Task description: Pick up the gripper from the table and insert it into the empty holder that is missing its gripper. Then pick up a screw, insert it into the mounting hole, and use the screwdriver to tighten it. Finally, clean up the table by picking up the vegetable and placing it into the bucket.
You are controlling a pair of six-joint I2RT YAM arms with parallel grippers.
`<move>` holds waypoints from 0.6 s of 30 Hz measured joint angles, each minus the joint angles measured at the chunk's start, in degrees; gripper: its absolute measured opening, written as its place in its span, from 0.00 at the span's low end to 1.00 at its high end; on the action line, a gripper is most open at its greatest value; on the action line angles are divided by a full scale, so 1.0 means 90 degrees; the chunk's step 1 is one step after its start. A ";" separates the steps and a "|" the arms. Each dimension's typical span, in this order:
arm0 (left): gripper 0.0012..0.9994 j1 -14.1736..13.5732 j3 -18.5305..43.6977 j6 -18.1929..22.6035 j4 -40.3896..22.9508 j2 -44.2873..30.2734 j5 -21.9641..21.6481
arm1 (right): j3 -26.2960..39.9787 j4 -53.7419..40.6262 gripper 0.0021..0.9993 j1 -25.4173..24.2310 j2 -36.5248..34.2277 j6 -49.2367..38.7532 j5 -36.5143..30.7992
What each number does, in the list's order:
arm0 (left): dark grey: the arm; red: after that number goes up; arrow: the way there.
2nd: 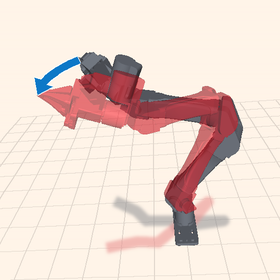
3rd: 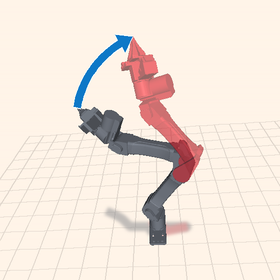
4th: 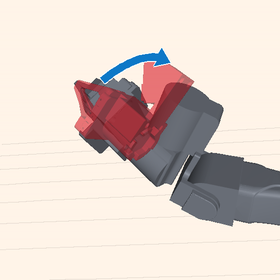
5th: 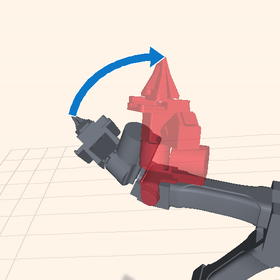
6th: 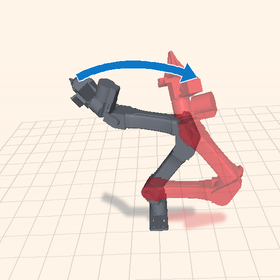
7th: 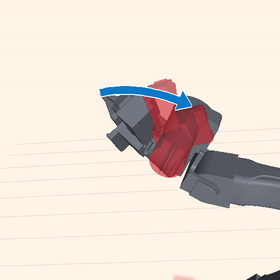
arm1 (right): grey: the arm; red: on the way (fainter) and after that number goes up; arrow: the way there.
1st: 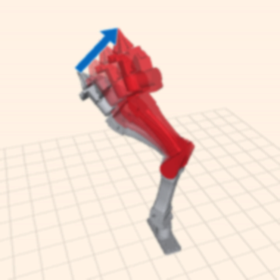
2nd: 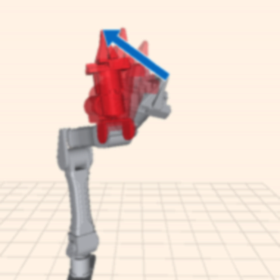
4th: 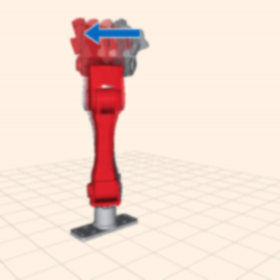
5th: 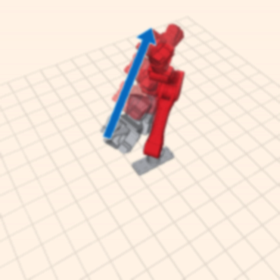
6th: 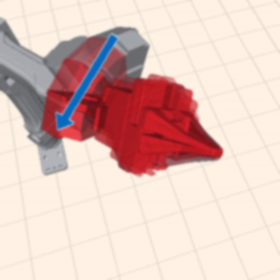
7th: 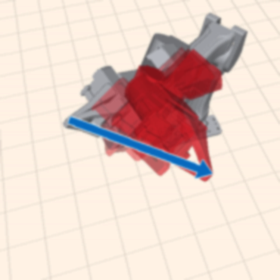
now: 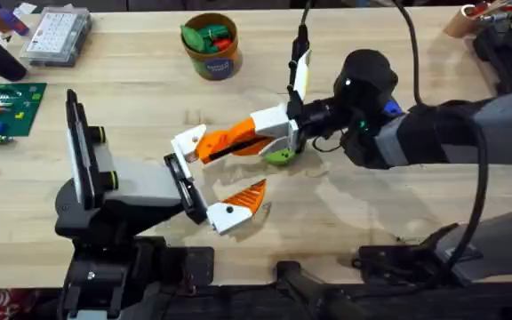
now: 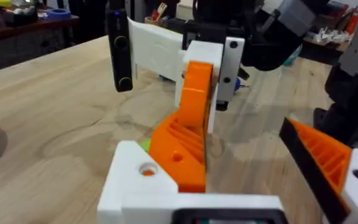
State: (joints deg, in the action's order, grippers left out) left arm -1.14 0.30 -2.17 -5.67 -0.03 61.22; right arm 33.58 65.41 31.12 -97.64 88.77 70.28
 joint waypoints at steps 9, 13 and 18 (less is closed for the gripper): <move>0.99 0.0007 0.0000 0.0000 0.0012 0.0000 -0.0101 | 0.0000 0.0003 0.02 0.0041 0.0001 -0.0105 -0.0141; 0.99 0.0004 0.0000 -0.0034 0.0007 0.0000 -0.0065 | 0.0000 0.0071 0.02 0.0064 -0.0121 -0.0128 -0.0195; 0.99 0.0000 0.0000 -0.0146 0.0002 -0.0002 -0.0035 | 0.0000 0.0139 0.02 0.0094 -0.0207 -0.0180 -0.0239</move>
State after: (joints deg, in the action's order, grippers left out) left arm -1.15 0.30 -3.49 -5.65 -0.05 60.91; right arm 33.58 66.65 31.97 -99.50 87.15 68.13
